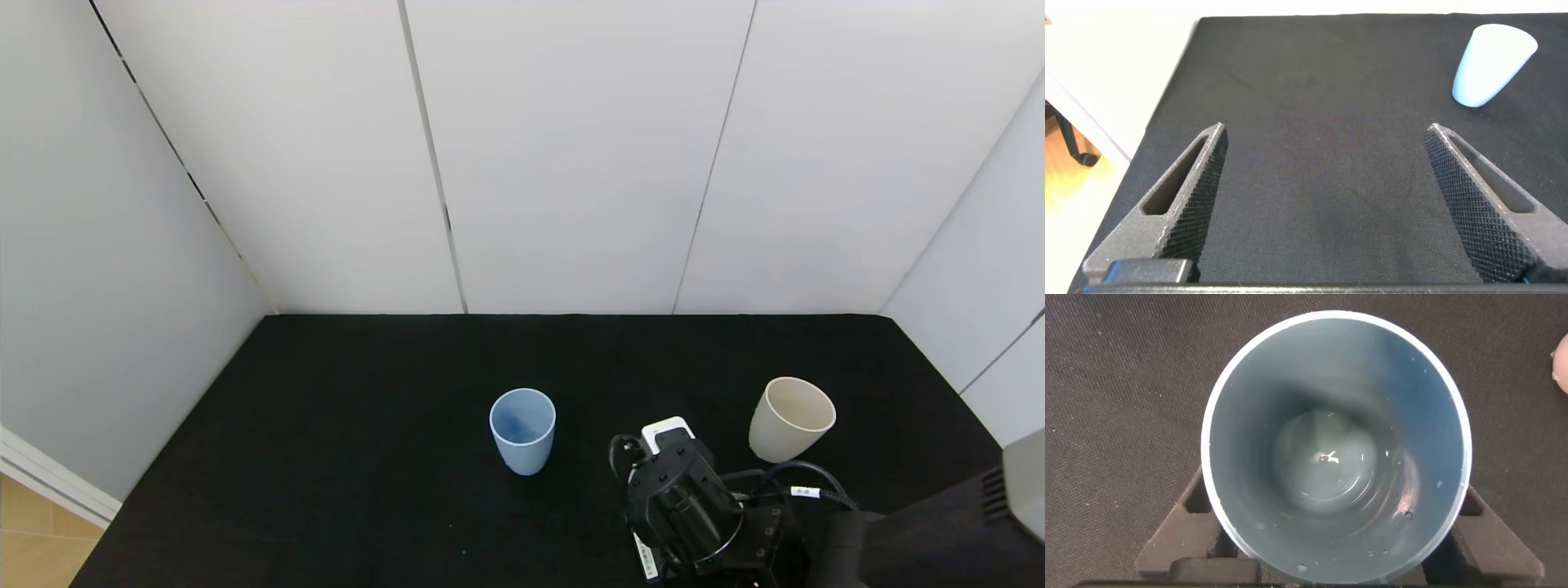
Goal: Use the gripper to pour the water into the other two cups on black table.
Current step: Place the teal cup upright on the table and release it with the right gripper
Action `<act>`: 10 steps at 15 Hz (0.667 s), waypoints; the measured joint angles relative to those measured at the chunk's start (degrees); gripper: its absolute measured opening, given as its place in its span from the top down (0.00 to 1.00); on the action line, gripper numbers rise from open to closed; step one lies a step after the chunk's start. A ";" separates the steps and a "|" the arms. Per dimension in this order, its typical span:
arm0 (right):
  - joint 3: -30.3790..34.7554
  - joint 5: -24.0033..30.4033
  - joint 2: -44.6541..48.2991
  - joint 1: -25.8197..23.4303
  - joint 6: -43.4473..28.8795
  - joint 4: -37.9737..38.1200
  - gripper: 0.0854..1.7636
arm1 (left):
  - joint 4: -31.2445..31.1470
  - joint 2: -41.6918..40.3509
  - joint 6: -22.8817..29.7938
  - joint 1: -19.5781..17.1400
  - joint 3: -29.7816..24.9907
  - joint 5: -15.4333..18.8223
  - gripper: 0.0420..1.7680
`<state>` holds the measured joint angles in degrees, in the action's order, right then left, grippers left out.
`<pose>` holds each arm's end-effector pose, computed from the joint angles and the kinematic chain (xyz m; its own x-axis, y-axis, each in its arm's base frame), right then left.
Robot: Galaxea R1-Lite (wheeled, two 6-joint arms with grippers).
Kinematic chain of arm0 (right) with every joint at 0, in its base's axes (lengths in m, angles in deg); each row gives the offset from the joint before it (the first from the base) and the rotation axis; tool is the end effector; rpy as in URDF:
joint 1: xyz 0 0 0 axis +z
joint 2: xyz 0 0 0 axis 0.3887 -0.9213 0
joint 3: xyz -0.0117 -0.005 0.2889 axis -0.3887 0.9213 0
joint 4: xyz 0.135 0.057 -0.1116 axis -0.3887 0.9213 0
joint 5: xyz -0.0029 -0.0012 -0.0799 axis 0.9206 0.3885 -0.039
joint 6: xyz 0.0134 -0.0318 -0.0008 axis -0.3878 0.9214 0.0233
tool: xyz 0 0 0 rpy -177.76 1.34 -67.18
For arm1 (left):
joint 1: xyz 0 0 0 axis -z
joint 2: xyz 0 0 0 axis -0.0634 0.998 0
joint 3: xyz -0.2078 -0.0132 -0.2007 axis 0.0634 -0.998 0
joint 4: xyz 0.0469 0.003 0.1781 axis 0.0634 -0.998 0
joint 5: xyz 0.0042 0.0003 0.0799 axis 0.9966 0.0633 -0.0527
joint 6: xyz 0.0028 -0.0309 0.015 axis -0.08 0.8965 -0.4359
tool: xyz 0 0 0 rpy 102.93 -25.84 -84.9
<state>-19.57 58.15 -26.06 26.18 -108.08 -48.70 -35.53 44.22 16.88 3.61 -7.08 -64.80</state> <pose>0.2223 0.2294 0.0536 0.7463 0.0854 -0.6601 -0.2110 0.9709 -0.1129 -0.0063 0.0004 0.0763 0.9999 0.0123 0.0026 -0.0122 0.9999 -0.0104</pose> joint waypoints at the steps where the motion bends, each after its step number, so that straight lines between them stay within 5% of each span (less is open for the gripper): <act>1: 0.00 0.00 -0.11 -0.02 -0.04 -0.07 0.34 | 0.00 0.00 0.00 -0.02 0.00 0.02 0.03; 4: 0.09 0.00 -0.33 -0.02 0.00 -0.02 0.34 | 0.00 0.00 0.00 0.00 0.00 0.00 0.03; 10: -0.11 -0.22 -0.57 0.00 0.00 -0.63 0.17 | 0.00 0.00 0.00 0.02 0.00 0.00 0.03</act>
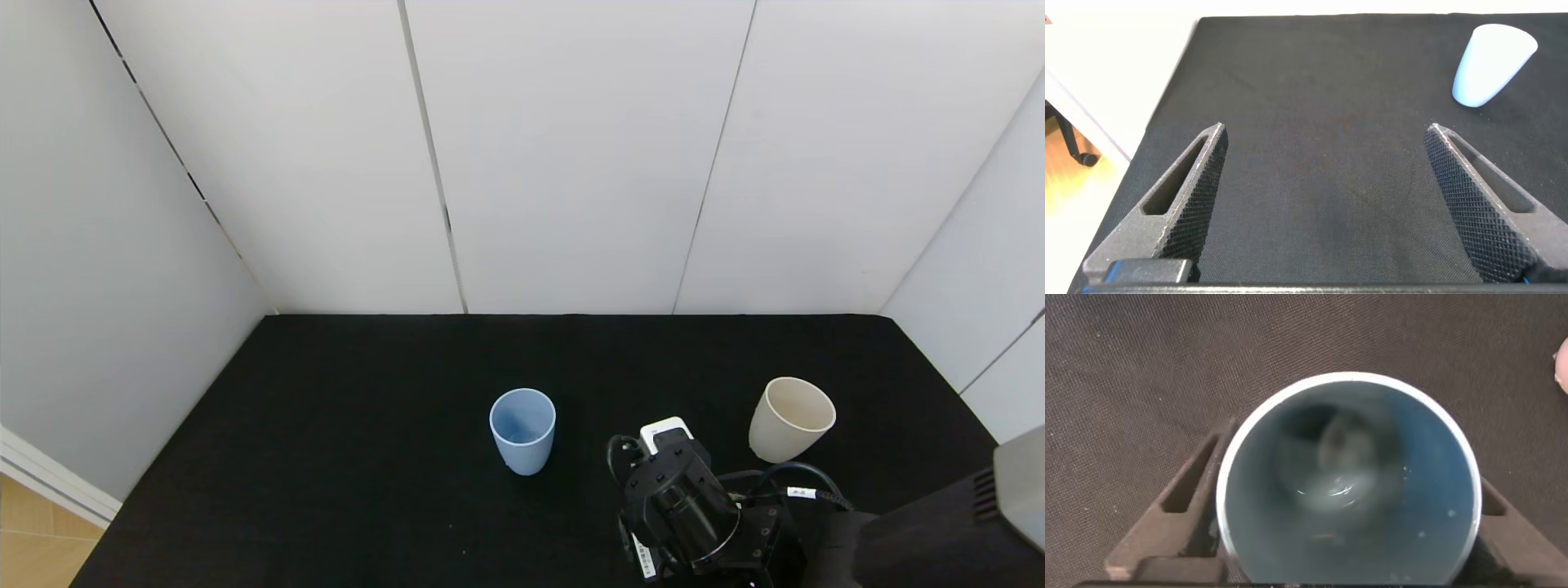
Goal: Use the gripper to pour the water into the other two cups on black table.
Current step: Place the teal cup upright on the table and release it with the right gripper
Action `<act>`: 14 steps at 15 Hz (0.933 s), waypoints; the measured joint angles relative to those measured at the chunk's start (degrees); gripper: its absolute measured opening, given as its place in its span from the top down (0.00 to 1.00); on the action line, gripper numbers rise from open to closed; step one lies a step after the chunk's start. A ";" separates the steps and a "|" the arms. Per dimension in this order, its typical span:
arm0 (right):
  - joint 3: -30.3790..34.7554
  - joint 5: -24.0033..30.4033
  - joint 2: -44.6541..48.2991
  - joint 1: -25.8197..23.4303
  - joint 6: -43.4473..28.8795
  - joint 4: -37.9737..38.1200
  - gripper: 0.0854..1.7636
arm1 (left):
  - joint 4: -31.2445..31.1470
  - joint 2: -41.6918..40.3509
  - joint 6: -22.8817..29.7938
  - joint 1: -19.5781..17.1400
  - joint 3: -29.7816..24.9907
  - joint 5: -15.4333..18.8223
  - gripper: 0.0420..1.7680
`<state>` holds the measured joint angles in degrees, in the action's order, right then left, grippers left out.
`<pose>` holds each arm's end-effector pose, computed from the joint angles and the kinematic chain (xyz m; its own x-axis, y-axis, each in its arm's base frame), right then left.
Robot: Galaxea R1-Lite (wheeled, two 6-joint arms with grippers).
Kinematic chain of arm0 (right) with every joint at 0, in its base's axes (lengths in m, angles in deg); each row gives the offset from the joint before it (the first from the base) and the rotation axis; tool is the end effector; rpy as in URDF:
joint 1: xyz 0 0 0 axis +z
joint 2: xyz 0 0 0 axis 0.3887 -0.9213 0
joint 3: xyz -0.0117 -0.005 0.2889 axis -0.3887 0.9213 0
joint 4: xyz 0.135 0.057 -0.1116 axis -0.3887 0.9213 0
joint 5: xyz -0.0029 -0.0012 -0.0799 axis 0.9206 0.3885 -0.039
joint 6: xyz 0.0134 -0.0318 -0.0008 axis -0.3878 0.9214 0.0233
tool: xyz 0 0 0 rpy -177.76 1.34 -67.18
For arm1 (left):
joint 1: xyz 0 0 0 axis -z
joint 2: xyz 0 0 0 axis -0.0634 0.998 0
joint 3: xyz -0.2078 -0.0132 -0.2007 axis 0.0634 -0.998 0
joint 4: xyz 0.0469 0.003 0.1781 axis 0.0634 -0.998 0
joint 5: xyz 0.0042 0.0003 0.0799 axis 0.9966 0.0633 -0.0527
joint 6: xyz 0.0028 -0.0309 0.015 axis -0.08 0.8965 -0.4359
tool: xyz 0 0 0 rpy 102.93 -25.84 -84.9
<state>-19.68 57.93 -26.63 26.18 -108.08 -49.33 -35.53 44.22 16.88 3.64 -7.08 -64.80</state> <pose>0.2235 0.2307 0.0516 0.7492 0.0838 -0.6570 -0.2081 0.9715 -0.1135 -0.0063 0.0004 0.0763 0.9999 0.0118 0.0026 -0.0117 0.9999 -0.0104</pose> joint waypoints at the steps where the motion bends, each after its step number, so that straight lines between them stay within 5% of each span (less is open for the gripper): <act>1: -0.04 -0.61 0.00 0.00 0.00 -0.07 0.15 | 0.00 0.00 0.00 0.00 0.00 0.02 0.03; 5: -0.28 -5.78 0.24 -0.05 0.18 -2.54 0.11 | -0.01 0.00 0.00 -0.02 0.00 0.02 0.03; 14: -0.28 -6.41 7.11 -1.18 2.19 -2.39 0.06 | 0.00 0.00 0.00 -0.05 0.00 0.00 0.03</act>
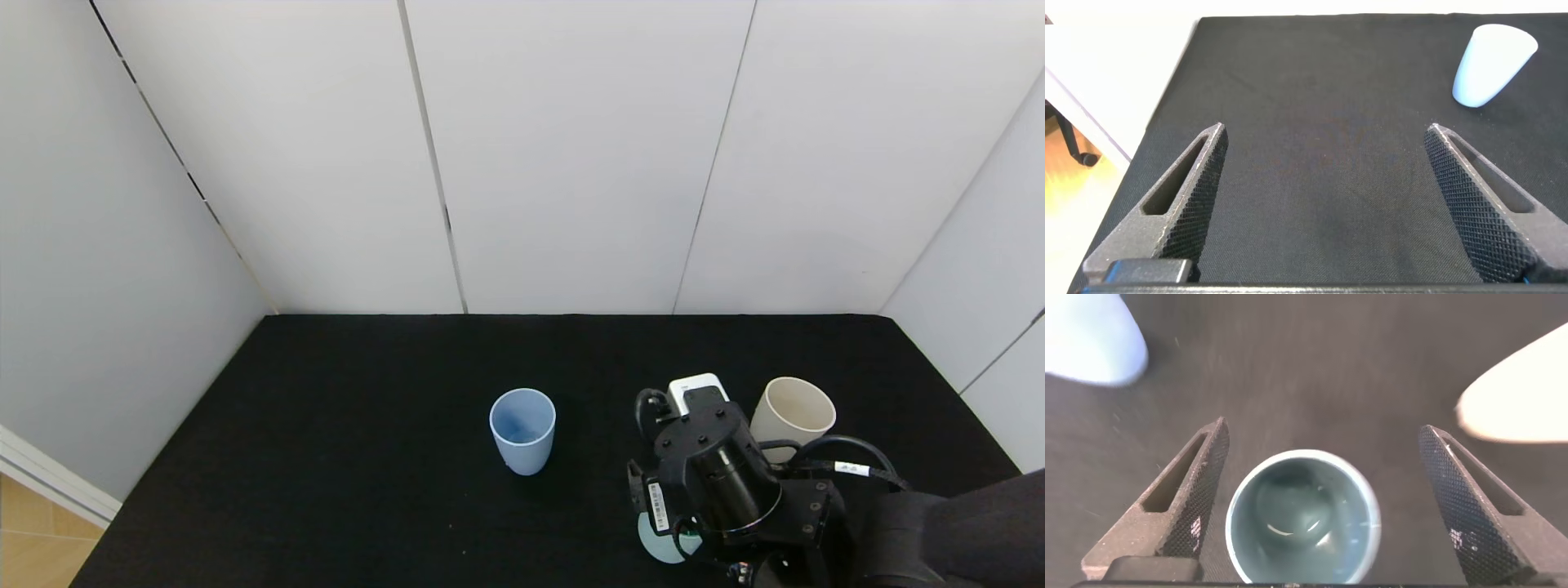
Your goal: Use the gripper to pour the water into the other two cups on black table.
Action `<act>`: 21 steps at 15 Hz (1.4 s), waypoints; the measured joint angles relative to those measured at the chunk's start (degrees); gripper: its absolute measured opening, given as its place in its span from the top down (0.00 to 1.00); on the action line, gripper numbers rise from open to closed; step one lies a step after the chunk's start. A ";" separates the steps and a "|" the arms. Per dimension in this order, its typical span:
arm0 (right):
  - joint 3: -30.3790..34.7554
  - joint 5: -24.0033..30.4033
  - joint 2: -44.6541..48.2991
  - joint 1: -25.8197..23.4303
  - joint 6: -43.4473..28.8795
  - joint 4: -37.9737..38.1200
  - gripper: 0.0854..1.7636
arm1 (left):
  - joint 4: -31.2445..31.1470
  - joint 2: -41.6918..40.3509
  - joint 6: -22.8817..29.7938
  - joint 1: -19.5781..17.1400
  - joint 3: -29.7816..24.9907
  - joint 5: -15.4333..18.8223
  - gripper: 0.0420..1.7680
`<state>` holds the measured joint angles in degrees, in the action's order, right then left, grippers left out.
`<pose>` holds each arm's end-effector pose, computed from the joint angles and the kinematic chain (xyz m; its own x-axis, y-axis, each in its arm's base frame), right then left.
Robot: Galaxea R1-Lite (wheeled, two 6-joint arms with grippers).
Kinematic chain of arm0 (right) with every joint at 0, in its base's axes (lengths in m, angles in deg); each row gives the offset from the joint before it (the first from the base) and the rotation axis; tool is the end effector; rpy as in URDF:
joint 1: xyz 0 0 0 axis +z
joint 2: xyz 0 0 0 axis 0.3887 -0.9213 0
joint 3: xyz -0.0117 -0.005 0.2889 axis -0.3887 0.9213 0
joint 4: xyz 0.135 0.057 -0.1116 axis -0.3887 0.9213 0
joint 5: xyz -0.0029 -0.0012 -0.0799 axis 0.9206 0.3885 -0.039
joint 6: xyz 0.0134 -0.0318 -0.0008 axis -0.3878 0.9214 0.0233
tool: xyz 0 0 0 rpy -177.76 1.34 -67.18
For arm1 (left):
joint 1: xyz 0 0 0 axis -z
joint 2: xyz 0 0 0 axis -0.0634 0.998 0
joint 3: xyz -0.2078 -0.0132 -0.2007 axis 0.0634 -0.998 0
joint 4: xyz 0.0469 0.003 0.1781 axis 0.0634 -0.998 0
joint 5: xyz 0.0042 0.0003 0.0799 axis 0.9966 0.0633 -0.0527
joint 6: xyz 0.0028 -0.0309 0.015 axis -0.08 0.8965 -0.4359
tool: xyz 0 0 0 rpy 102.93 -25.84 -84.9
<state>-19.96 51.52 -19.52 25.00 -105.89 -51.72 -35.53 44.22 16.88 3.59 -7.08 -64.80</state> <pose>0.2262 0.2190 0.0969 0.8570 0.0475 -0.5131 -0.1136 0.9887 -0.0981 -0.0063 0.0004 0.0763 0.9999 0.0126 0.0026 -0.0126 0.9999 -0.0104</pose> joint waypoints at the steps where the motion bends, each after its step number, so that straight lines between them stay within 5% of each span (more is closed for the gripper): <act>1: 0.09 0.00 1.90 -0.30 1.08 0.05 0.05 | 0.00 0.00 0.00 0.05 0.00 0.00 0.03; 11: 3.54 -2.38 24.59 -4.49 15.27 -0.20 0.04 | 0.00 0.00 0.00 0.02 0.00 0.02 0.03; 15: 12.82 -1.72 33.60 -7.50 16.68 -0.61 0.04 | 0.00 0.00 0.00 0.02 0.00 0.02 0.03; 21: 27.78 12.62 54.93 -23.81 19.60 4.88 0.04 | 0.00 0.00 -0.02 0.00 0.00 0.00 0.03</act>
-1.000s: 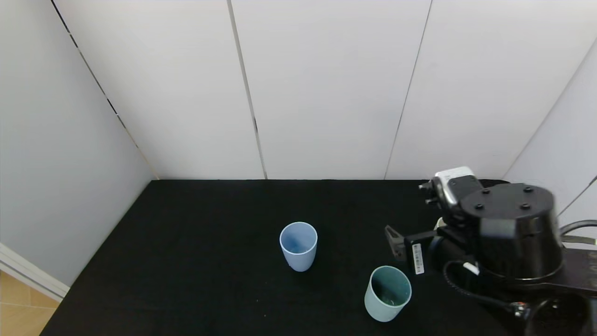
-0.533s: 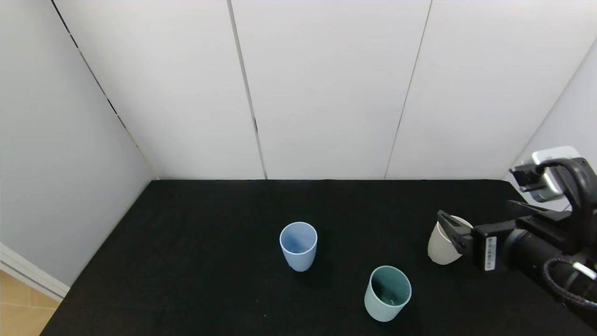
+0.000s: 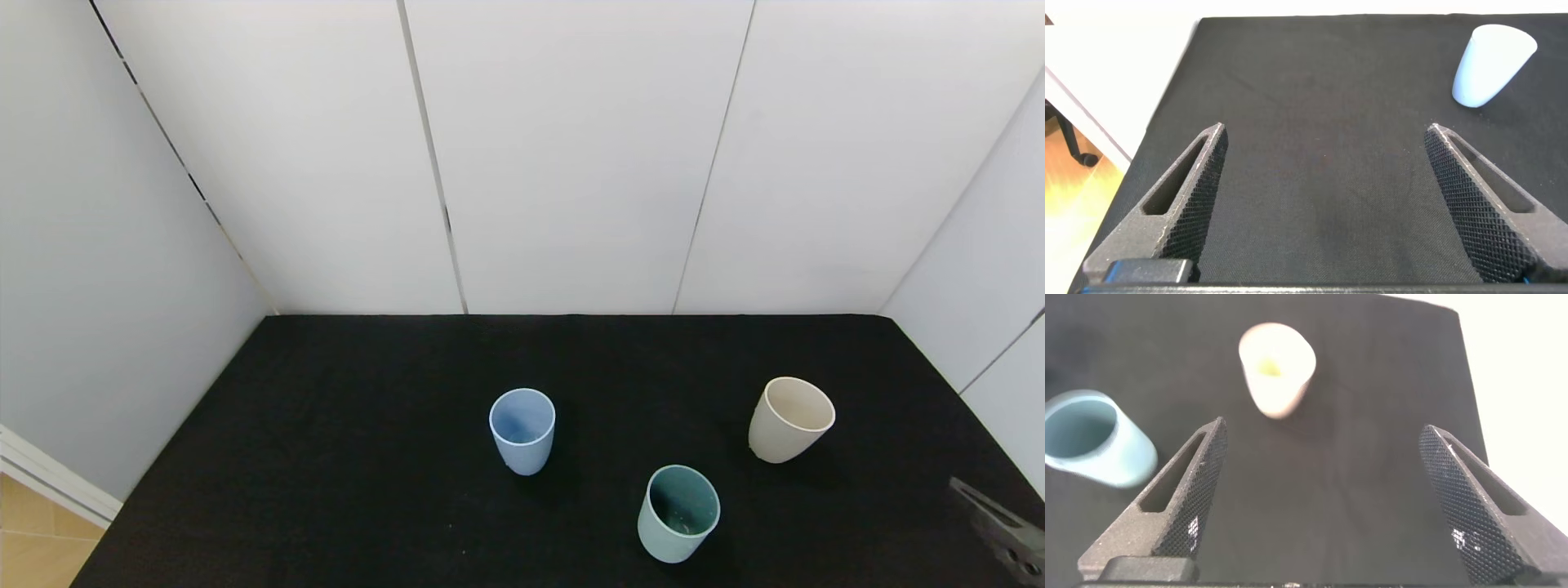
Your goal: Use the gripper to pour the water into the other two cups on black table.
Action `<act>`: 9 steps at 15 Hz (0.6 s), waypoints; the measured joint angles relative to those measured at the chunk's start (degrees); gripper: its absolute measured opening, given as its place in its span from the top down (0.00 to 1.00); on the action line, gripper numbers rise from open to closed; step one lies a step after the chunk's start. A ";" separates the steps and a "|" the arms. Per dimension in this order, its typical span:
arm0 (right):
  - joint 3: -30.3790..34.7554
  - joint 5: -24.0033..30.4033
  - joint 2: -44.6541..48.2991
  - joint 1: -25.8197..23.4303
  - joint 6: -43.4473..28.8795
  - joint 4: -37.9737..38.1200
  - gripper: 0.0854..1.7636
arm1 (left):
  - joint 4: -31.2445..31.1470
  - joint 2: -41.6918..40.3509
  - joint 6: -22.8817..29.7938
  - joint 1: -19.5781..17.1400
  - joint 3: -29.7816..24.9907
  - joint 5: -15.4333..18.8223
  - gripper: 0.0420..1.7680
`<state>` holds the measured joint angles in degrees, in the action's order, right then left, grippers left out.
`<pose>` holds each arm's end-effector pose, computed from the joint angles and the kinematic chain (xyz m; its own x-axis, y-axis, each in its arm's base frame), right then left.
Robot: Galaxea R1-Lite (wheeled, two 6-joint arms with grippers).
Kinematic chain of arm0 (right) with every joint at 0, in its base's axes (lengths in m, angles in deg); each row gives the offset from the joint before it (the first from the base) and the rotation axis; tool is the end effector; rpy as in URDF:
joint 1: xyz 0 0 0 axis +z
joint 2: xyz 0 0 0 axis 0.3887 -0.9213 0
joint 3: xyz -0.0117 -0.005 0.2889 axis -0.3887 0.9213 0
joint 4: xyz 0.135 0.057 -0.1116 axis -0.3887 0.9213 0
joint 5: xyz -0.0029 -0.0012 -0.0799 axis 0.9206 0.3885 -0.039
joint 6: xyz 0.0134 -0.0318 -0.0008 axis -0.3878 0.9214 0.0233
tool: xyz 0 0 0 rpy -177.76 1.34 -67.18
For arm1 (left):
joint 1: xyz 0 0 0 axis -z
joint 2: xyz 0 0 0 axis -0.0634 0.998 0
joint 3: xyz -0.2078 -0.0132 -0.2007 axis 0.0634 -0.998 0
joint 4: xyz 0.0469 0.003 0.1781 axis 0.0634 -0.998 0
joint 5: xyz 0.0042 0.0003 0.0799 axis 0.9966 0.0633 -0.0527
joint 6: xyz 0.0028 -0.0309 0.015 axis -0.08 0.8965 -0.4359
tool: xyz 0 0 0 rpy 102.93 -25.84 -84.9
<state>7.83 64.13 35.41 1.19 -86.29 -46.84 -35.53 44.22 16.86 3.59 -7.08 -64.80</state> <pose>0.1061 0.0317 0.1629 0.9602 -0.0259 -0.2783 -0.0064 0.9934 -0.1144 -0.0063 0.0004 0.0763 0.9999 0.0126 0.0026 -0.0126 0.9999 -0.0100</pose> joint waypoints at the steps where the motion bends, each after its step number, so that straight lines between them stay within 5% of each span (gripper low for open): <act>1: 2.02 3.74 4.58 -4.11 0.46 1.55 0.04 | 0.00 0.00 0.02 0.00 0.00 0.00 0.03; 5: 11.67 13.07 22.11 -18.64 1.48 3.47 0.04 | 0.00 0.00 0.02 0.00 0.00 0.02 0.03; 9: 17.40 23.13 35.04 -25.30 2.06 7.11 0.04 | 0.00 0.00 0.02 0.02 0.00 0.00 0.03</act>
<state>25.22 87.26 70.44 -24.11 -84.23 -39.74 -35.53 44.22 16.88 3.61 -7.08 -64.80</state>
